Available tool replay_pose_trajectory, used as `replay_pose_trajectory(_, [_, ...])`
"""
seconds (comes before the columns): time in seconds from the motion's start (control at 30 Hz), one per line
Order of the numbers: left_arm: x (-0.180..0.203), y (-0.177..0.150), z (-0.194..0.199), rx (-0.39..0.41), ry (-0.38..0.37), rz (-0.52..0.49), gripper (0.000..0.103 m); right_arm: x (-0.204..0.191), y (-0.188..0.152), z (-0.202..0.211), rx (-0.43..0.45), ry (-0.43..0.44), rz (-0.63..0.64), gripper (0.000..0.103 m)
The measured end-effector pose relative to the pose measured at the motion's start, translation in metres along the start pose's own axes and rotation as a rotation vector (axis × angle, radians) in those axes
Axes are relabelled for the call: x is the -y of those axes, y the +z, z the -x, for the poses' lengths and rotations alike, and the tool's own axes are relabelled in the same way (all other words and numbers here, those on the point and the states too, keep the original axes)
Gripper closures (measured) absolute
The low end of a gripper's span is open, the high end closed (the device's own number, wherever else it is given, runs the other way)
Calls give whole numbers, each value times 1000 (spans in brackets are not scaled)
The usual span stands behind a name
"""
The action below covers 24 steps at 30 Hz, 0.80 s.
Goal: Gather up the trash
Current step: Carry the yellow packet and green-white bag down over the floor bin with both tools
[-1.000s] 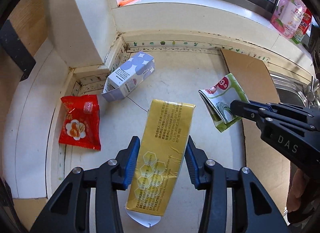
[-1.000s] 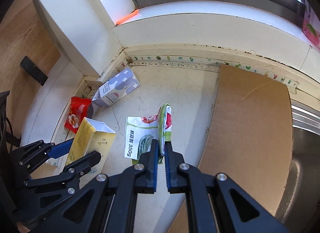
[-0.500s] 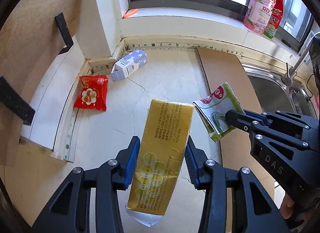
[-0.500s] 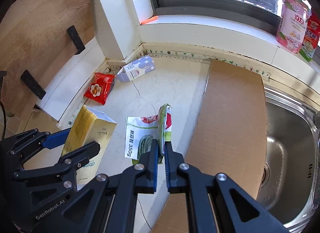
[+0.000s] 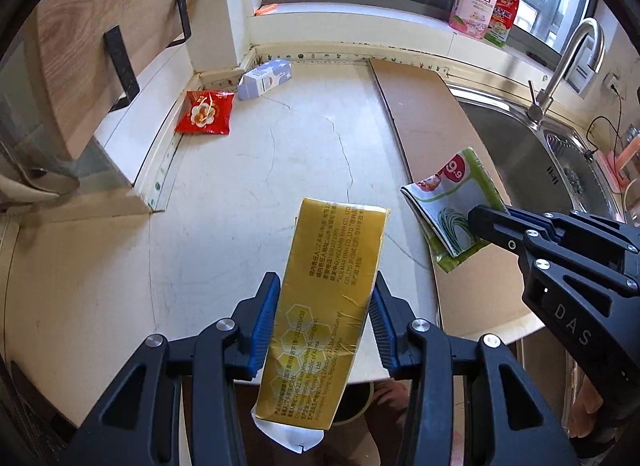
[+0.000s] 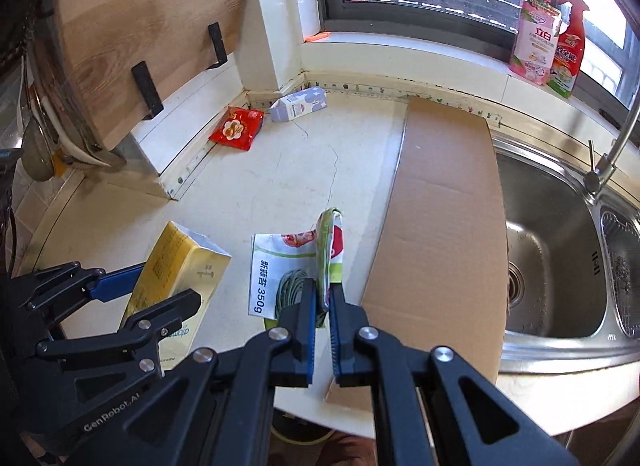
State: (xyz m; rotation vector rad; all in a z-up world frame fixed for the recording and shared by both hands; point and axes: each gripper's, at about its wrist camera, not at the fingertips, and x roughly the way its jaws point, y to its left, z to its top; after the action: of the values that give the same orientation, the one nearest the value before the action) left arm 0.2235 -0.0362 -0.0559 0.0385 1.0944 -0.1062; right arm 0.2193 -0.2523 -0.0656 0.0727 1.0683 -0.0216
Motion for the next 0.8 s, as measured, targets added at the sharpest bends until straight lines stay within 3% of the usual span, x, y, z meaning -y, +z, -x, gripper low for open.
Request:
replay_pose_trajectory(0.4, [2,-107,44,19,0,-77,61,-41,-103,49,-16,-56,-46,97])
replay_pose_trajectory(0.8, [-2,-175,43,-27,-11,-23,61,-69,-172,52,-120,-77,3,97])
